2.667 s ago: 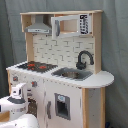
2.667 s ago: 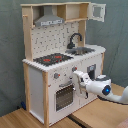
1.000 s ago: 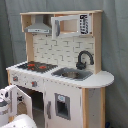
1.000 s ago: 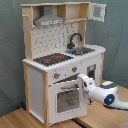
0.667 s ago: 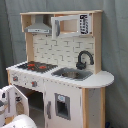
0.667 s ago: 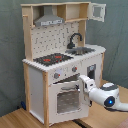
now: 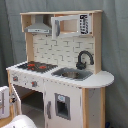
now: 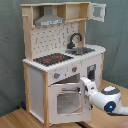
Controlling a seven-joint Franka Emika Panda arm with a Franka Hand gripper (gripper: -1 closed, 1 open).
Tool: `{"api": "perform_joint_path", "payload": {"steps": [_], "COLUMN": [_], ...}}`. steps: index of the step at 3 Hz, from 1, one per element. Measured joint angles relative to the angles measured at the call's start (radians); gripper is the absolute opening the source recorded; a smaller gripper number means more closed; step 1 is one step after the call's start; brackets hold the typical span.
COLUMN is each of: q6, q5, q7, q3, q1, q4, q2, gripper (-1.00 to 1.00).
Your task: Play with the kitchen
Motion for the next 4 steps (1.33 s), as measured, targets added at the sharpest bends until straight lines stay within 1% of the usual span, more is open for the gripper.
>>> {"api": "perform_joint_path", "payload": {"steps": [2, 3, 4], "q6": [-0.177, -0.243, -0.252], "q5": [-0.010, -0.070, -0.070], "q7": [0.024, 0.034, 0.035], "q3": [0.004, 0.017, 0.022], "q1": [0.009, 0.008, 0.011], "q4": [0.105, 0.134, 0.133], "q2": [0.000, 0.001, 0.003], "gripper": [-1.00, -1.00, 1.00]}}
